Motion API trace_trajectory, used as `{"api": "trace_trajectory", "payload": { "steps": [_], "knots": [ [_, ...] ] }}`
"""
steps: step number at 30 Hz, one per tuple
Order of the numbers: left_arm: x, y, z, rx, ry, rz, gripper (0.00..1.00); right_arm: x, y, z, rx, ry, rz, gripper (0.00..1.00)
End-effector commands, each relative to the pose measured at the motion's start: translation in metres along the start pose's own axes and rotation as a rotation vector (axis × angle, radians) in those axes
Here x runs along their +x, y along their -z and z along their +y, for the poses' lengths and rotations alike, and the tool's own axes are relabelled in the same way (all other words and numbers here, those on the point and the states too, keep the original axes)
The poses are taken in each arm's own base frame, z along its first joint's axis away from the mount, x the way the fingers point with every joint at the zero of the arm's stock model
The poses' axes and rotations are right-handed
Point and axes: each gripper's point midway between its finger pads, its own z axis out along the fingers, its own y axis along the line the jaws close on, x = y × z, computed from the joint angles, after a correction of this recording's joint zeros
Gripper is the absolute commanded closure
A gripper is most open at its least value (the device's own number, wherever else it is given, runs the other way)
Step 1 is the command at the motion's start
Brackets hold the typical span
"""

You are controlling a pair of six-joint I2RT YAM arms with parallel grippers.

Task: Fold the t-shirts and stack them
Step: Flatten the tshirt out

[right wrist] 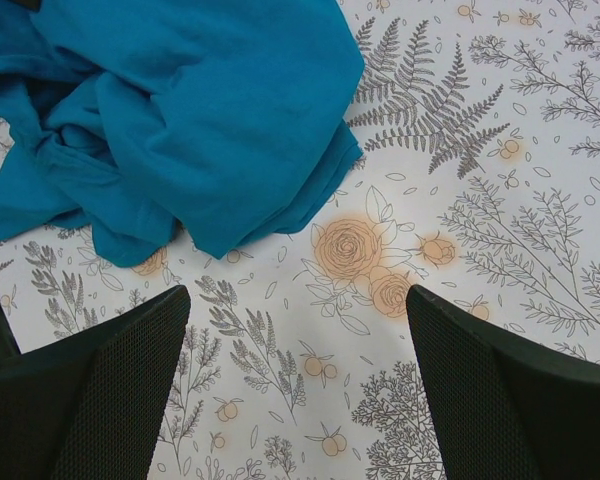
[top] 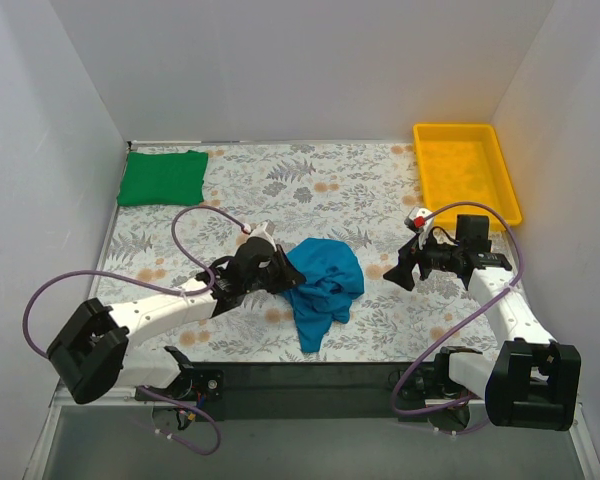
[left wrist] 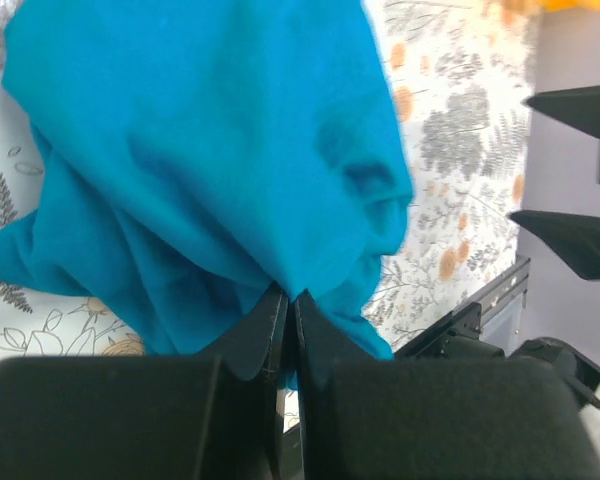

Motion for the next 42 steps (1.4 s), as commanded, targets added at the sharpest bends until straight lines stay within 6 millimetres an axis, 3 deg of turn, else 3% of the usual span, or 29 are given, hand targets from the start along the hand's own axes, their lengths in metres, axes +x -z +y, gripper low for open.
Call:
{"api": "trace_trajectory", "payload": {
  "steps": [1, 10, 17, 20, 21, 24, 25, 28, 29, 31, 32, 35, 36, 38, 40, 42],
  "knots": [
    [-0.033, 0.025, -0.045, 0.149, -0.101, -0.124, 1.00, -0.015, 0.002, 0.001, -0.034, 0.035, -0.026, 0.05],
    [-0.041, 0.052, -0.064, 0.241, -0.200, -0.164, 1.00, -0.017, 0.002, 0.009, -0.076, 0.038, -0.029, 0.05],
    [-0.071, 0.070, -0.086, 0.229, -0.282, -0.250, 1.00, -0.016, 0.001, 0.009, -0.078, 0.037, -0.024, 0.05],
    [-0.091, 0.081, -0.106, 0.232, -0.340, -0.305, 1.00, -0.015, 0.001, 0.009, -0.074, 0.035, -0.020, 0.05],
    [-0.105, 0.091, -0.121, 0.246, -0.354, -0.348, 1.00, -0.015, 0.001, 0.009, -0.073, 0.036, -0.018, 0.05],
    [-0.128, 0.098, -0.136, 0.217, -0.439, -0.409, 1.00, -0.015, 0.001, 0.008, -0.073, 0.036, -0.018, 0.05],
    [-0.144, 0.113, -0.157, 0.246, -0.454, -0.456, 1.00, -0.015, 0.001, 0.008, -0.074, 0.036, -0.017, 0.05],
    [-0.167, 0.123, -0.184, 0.255, -0.529, -0.515, 1.00, -0.015, 0.001, 0.007, -0.070, 0.035, -0.014, 0.05],
    [-0.182, 0.135, -0.205, 0.284, -0.541, -0.560, 1.00, -0.015, 0.001, 0.007, -0.070, 0.035, -0.014, 0.05],
    [-0.196, 0.147, -0.224, 0.305, -0.579, -0.607, 1.00, -0.015, 0.001, 0.007, -0.067, 0.038, -0.013, 0.05],
    [-0.209, 0.163, -0.245, 0.339, -0.583, -0.652, 1.00, -0.015, 0.001, 0.007, -0.067, 0.039, -0.013, 0.05],
    [-0.226, 0.187, -0.274, 0.393, -0.598, -0.715, 1.00, -0.019, 0.002, 0.012, -0.088, 0.049, -0.032, 0.05],
    [-0.228, 0.190, -0.279, 0.405, -0.601, -0.719, 1.00, -0.025, 0.003, 0.023, -0.136, 0.053, -0.066, 0.05],
    [-0.226, 0.190, -0.285, 0.432, -0.592, -0.708, 1.00, -0.033, 0.002, 0.036, -0.198, 0.078, -0.102, 0.05],
    [-0.223, 0.187, -0.285, 0.439, -0.586, -0.692, 1.00, -0.043, -0.009, 0.067, -0.309, 0.148, -0.097, 0.07],
    [-0.219, 0.179, -0.280, 0.433, -0.574, -0.669, 1.00, -0.056, -0.017, 0.073, -0.302, 0.231, -0.061, 0.09]
  ]
}}
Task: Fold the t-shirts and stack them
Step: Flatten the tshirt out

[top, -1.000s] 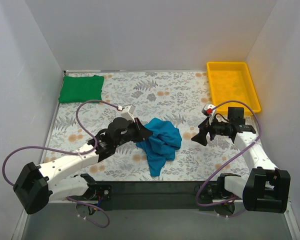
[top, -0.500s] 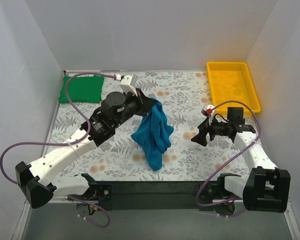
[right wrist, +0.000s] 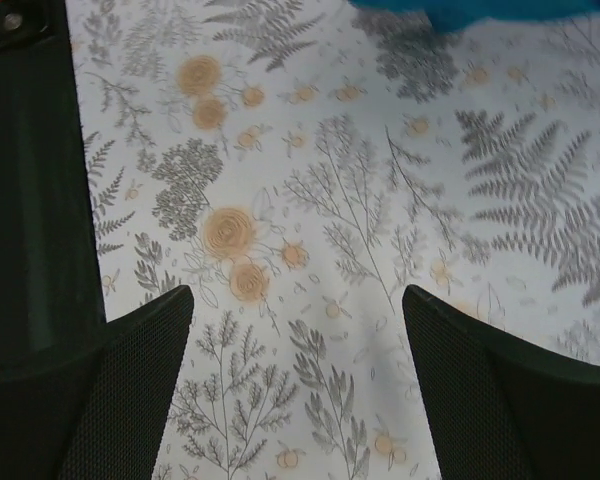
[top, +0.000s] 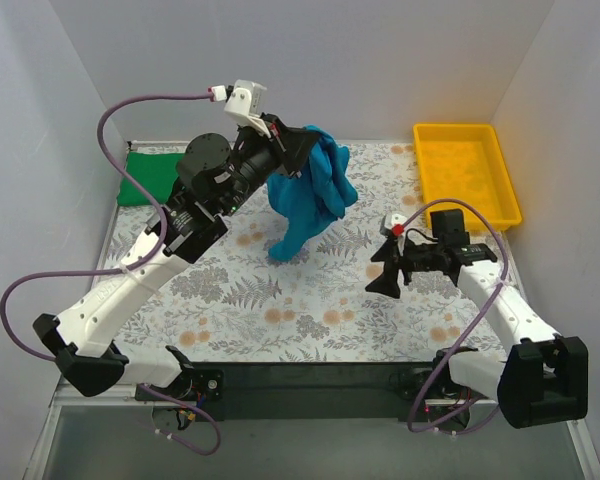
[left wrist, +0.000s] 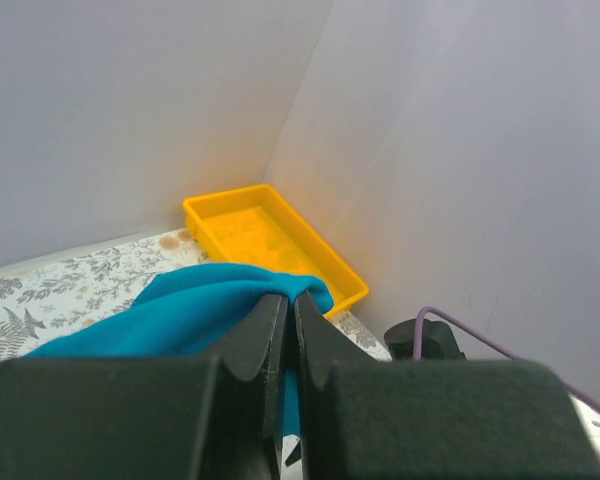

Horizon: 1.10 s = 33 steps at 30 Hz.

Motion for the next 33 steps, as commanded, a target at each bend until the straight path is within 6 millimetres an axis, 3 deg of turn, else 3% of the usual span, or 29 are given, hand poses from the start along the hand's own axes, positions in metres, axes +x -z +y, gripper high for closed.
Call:
{"api": "trace_trajectory", "payload": {
  "steps": [1, 2, 5, 6, 10, 12, 13, 15, 18, 22, 23, 25, 26, 29, 30, 32, 33],
  "knots": [
    [0.007, 0.002, -0.002, 0.014, 0.002, 0.020, 1.00, -0.049, -0.013, 0.019, -0.065, 0.176, -0.006, 0.09],
    [0.007, 0.004, -0.002, 0.011, 0.013, 0.017, 1.00, -0.061, -0.024, 0.021, -0.075, 0.210, 0.000, 0.11],
    [0.013, 0.009, 0.001, 0.000, 0.040, 0.028, 1.00, -0.105, -0.033, -0.006, 0.054, 0.182, -0.005, 0.12],
    [0.018, 0.009, 0.004, -0.007, 0.044, 0.036, 1.00, -0.129, -0.030, -0.013, 0.091, 0.185, -0.032, 0.12],
    [0.020, 0.017, 0.005, -0.013, 0.069, 0.037, 1.00, -0.159, -0.048, -0.016, 0.091, 0.150, -0.045, 0.16],
    [0.023, 0.020, 0.007, -0.018, 0.070, 0.043, 1.00, -0.157, -0.060, -0.020, 0.089, 0.110, -0.024, 0.33],
    [0.023, 0.024, 0.008, -0.021, 0.072, 0.042, 1.00, -0.157, -0.064, -0.018, 0.081, 0.108, -0.019, 0.59],
    [0.018, 0.032, 0.010, -0.029, 0.063, 0.029, 1.00, -0.157, -0.062, -0.024, 0.116, 0.117, -0.002, 0.94],
    [0.013, 0.046, 0.020, -0.074, 0.035, 0.012, 1.00, -0.177, -0.032, -0.030, 0.224, 0.264, 0.006, 0.99],
    [0.001, 0.068, 0.039, -0.165, -0.023, -0.023, 1.00, -0.231, 0.027, -0.025, 0.403, 0.474, -0.047, 0.99],
    [0.000, 0.072, 0.046, -0.194, -0.035, -0.033, 1.00, -0.257, 0.043, -0.020, 0.437, 0.536, -0.083, 0.99],
    [-0.010, 0.083, 0.049, -0.210, -0.051, -0.064, 1.00, -0.272, 0.054, -0.008, 0.417, 0.563, -0.099, 0.99],
    [-0.009, 0.086, 0.053, -0.229, -0.058, -0.065, 1.00, -0.291, 0.061, 0.007, 0.379, 0.605, -0.149, 0.99],
    [-0.011, 0.094, 0.056, -0.242, -0.060, -0.079, 1.00, -0.308, 0.068, 0.029, 0.277, 0.639, -0.195, 0.99],
    [-0.010, 0.098, 0.058, -0.245, -0.059, -0.080, 1.00, -0.329, 0.087, 0.040, 0.281, 0.685, -0.239, 0.99],
    [-0.006, 0.101, 0.061, -0.256, -0.058, -0.076, 1.00, -0.339, 0.098, 0.063, 0.186, 0.715, -0.283, 0.99],
    [-0.005, 0.105, 0.064, -0.268, -0.059, -0.076, 1.00, -0.352, 0.117, 0.068, 0.207, 0.738, -0.318, 0.99]
  ]
}}
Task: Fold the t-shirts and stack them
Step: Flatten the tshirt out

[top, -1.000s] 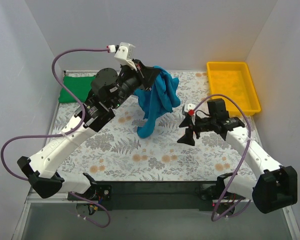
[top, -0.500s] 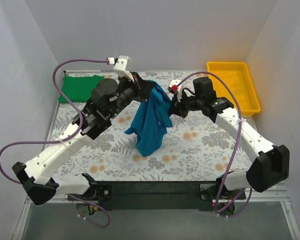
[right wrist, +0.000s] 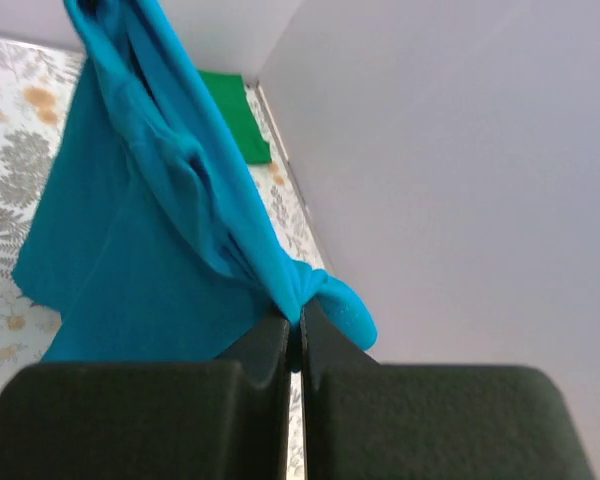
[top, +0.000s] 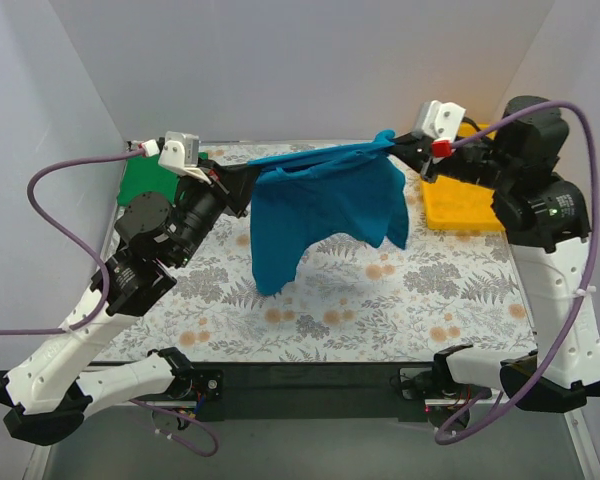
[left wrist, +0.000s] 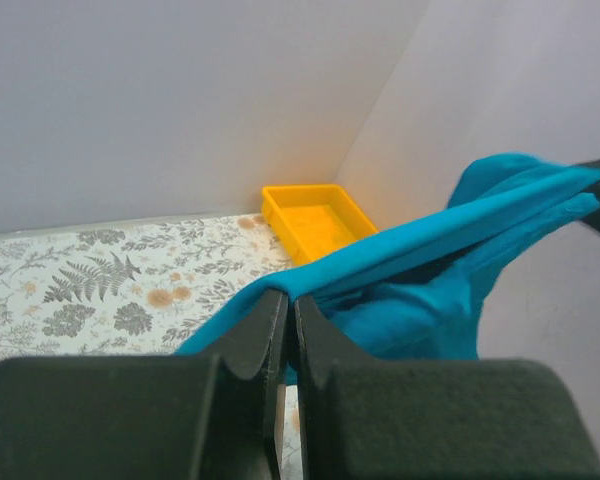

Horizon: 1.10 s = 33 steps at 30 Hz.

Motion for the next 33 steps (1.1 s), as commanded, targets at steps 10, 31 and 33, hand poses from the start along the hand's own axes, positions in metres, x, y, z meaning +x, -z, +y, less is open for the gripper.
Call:
{"api": "trace_trajectory", "payload": {
  "steps": [10, 31, 33],
  "knots": [
    [-0.005, 0.005, 0.011, -0.045, -0.024, -0.017, 1.00, -0.028, 0.033, 0.024, -0.146, -0.024, -0.110, 0.99],
    [0.012, 0.009, 0.012, -0.021, -0.052, 0.019, 1.00, -0.017, 0.044, 0.016, -0.053, 0.001, -0.040, 0.99],
    [0.012, 0.007, 0.012, -0.025, -0.060, 0.019, 1.00, -0.014, 0.045, 0.012, -0.030, 0.004, -0.022, 0.99]
  ]
}}
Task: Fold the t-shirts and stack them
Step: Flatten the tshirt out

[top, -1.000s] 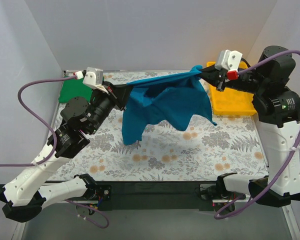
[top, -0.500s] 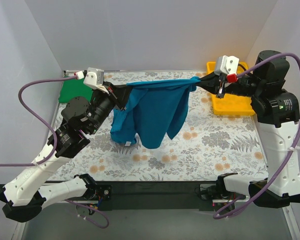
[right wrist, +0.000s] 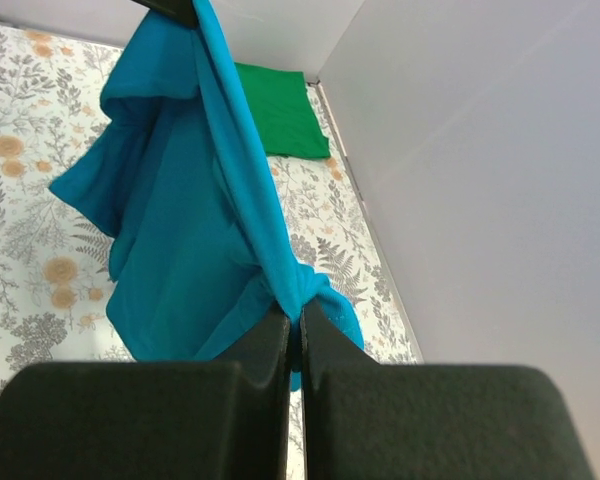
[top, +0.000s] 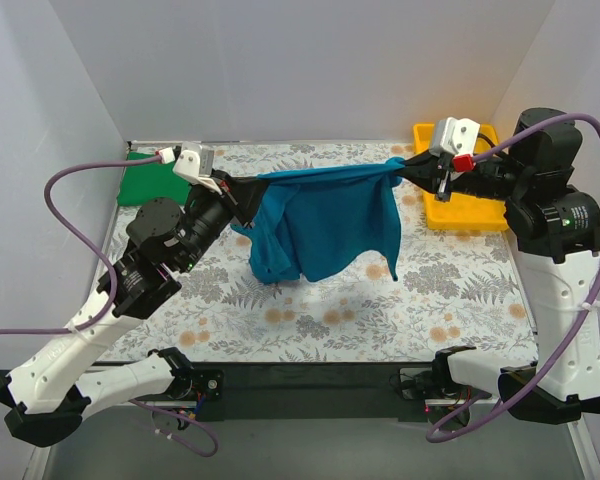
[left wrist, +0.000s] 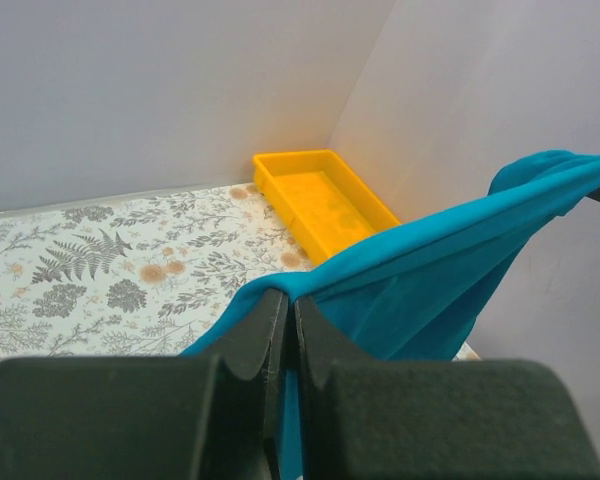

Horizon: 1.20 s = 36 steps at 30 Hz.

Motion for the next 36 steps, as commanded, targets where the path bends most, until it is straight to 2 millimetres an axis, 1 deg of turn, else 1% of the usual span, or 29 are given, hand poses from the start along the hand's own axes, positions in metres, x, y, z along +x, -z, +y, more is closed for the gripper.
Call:
{"api": "trace_trajectory", "payload": {
  "steps": [1, 6, 7, 8, 9, 10, 11, 12, 13, 15, 16, 17, 18, 19, 20, 22, 23, 25, 26, 27, 28, 29, 30, 31, 32, 33, 34, 35, 36],
  "knots": [
    [-0.020, 0.003, 0.013, -0.066, -0.039, -0.052, 1.00, -0.012, 0.014, -0.013, 0.095, 0.073, 0.016, 0.99],
    [-0.016, 0.003, 0.010, -0.046, -0.047, -0.039, 1.00, -0.006, 0.018, -0.024, 0.150, 0.088, 0.059, 0.99],
    [-0.015, 0.004, 0.006, -0.018, -0.051, -0.032, 1.00, -0.006, 0.018, -0.025, 0.155, 0.094, 0.063, 0.99],
    [-0.015, 0.007, -0.008, 0.060, -0.063, -0.022, 1.00, -0.008, 0.020, -0.025, 0.162, 0.101, 0.064, 0.99],
    [-0.015, 0.011, -0.016, 0.113, -0.070, -0.017, 1.00, -0.008, 0.021, -0.024, 0.160, 0.103, 0.070, 0.99],
    [-0.016, 0.014, -0.024, 0.159, -0.073, -0.015, 1.00, -0.011, 0.024, -0.023, 0.155, 0.143, 0.072, 0.99],
    [-0.021, 0.022, -0.033, 0.211, -0.079, -0.024, 1.00, -0.015, 0.025, -0.019, 0.136, 0.170, 0.067, 0.99],
    [-0.023, 0.031, -0.053, 0.330, -0.098, -0.013, 1.00, -0.019, 0.031, -0.011, 0.117, 0.182, 0.075, 0.99],
    [-0.025, 0.037, -0.060, 0.378, -0.102, -0.011, 1.00, -0.023, 0.034, -0.007, 0.100, 0.236, 0.072, 0.99],
    [-0.029, 0.055, -0.082, 0.513, -0.101, 0.006, 1.00, -0.032, 0.042, 0.008, 0.060, 0.257, 0.056, 0.99],
    [-0.038, 0.064, -0.091, 0.560, -0.092, -0.003, 1.00, -0.037, 0.046, 0.013, 0.052, 0.291, 0.047, 0.99],
    [-0.042, 0.072, -0.097, 0.600, -0.088, -0.006, 1.00, -0.044, 0.048, 0.020, 0.031, 0.298, 0.022, 0.99],
    [-0.043, 0.081, -0.107, 0.662, -0.076, 0.003, 1.00, -0.052, 0.056, 0.024, 0.043, 0.310, 0.018, 0.99],
    [-0.053, 0.087, -0.112, 0.688, -0.069, -0.012, 1.00, -0.060, 0.059, 0.027, 0.043, 0.324, 0.004, 0.99],
    [-0.056, 0.090, -0.116, 0.706, -0.064, -0.014, 1.00, -0.067, 0.061, 0.033, 0.028, 0.326, -0.024, 0.99],
    [-0.064, 0.094, -0.122, 0.734, -0.053, -0.022, 1.00, -0.077, 0.066, 0.036, 0.037, 0.330, -0.040, 0.99],
    [-0.067, 0.091, -0.122, 0.728, -0.048, -0.031, 1.00, -0.080, 0.067, 0.038, 0.031, 0.329, -0.051, 0.99],
    [-0.067, 0.084, -0.119, 0.700, -0.067, -0.040, 1.00, -0.076, 0.066, 0.033, 0.042, 0.318, -0.039, 0.99],
    [-0.056, 0.072, -0.110, 0.649, -0.073, -0.025, 1.00, -0.067, 0.065, 0.027, 0.057, 0.299, -0.012, 0.99],
    [-0.050, 0.067, -0.105, 0.624, -0.083, -0.020, 1.00, -0.063, 0.064, 0.022, 0.068, 0.297, -0.001, 0.99],
    [-0.038, 0.058, -0.098, 0.594, -0.092, -0.006, 1.00, -0.057, 0.062, 0.018, 0.074, 0.275, 0.010, 0.99],
    [-0.019, 0.045, -0.087, 0.542, -0.098, 0.007, 1.00, -0.037, 0.057, 0.014, 0.070, 0.226, 0.038, 0.99],
    [-0.005, 0.037, -0.081, 0.517, -0.102, 0.024, 1.00, -0.031, 0.055, 0.011, 0.075, 0.227, 0.041, 0.99],
    [0.006, 0.030, -0.074, 0.491, -0.109, 0.036, 1.00, -0.017, 0.050, 0.010, 0.070, 0.190, 0.054, 0.99],
    [0.017, 0.017, -0.066, 0.453, -0.115, 0.042, 1.00, 0.014, 0.042, 0.009, 0.051, 0.116, 0.085, 0.99],
    [0.047, 0.007, -0.054, 0.428, -0.115, 0.101, 1.00, 0.030, 0.036, 0.005, 0.053, 0.103, 0.094, 0.99],
    [0.063, -0.012, -0.030, 0.368, -0.116, 0.134, 1.00, 0.047, 0.033, 0.002, 0.061, 0.072, 0.117, 0.99],
    [0.071, -0.023, -0.015, 0.348, -0.065, 0.143, 1.00, 0.057, 0.028, -0.008, 0.083, 0.089, 0.114, 0.99],
    [0.096, -0.026, -0.002, 0.394, -0.018, 0.208, 1.00, 0.099, 0.017, -0.005, 0.066, -0.019, 0.151, 0.99]
  ]
}}
